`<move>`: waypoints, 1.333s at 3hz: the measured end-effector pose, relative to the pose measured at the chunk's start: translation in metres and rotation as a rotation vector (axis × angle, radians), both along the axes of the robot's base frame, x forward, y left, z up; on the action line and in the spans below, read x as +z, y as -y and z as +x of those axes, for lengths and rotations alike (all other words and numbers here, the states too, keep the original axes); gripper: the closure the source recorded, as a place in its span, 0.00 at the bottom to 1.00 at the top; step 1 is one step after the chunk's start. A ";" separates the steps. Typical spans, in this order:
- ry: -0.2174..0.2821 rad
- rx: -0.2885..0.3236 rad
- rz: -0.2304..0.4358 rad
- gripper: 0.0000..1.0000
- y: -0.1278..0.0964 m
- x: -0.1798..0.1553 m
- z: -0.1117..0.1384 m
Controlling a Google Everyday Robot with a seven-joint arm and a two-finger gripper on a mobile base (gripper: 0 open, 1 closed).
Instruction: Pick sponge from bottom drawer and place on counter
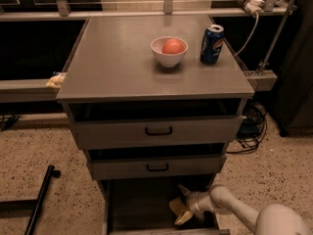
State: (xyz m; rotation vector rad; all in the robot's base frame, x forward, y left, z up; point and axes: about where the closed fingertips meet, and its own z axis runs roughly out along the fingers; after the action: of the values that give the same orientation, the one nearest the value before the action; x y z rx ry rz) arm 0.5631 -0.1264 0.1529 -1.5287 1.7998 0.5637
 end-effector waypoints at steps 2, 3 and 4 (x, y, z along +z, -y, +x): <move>0.017 0.035 -0.039 0.03 0.010 -0.031 -0.006; 0.010 0.045 -0.066 0.04 0.015 -0.043 -0.012; 0.009 0.056 -0.074 0.23 0.015 -0.049 -0.015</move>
Offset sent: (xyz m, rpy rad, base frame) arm -0.0094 -0.0247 -0.0474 -0.0826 -0.0211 0.0426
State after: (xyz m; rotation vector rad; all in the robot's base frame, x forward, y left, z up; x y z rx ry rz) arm 0.5480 -0.1413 0.1043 -1.6332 1.7933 0.5212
